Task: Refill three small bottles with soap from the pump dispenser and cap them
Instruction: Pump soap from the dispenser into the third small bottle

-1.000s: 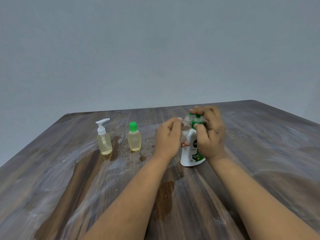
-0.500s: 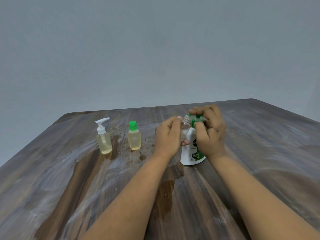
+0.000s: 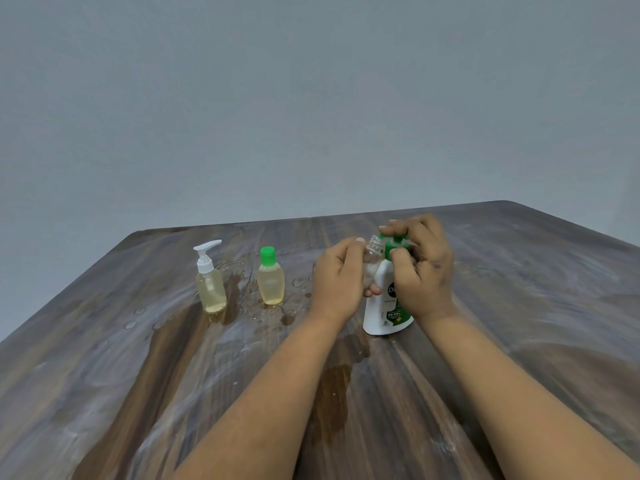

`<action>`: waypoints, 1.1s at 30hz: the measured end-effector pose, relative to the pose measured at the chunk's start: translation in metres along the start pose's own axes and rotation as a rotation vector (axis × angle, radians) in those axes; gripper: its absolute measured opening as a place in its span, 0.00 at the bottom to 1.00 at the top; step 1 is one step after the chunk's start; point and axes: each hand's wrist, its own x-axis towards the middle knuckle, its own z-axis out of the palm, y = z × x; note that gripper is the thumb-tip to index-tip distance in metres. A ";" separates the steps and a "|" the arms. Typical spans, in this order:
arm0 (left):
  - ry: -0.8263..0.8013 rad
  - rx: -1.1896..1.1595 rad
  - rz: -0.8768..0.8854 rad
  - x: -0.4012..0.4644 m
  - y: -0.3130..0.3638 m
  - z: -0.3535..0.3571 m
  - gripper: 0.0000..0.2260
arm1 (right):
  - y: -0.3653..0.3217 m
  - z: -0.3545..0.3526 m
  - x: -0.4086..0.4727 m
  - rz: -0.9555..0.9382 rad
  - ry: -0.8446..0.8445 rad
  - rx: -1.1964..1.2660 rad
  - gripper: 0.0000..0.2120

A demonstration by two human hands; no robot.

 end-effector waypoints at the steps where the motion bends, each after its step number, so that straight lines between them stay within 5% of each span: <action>1: -0.003 0.005 0.002 0.000 0.000 0.000 0.16 | 0.000 0.000 0.000 0.010 0.004 0.001 0.14; 33: 0.000 0.000 -0.008 0.000 0.002 0.000 0.17 | -0.004 -0.003 -0.001 -0.045 -0.043 -0.014 0.18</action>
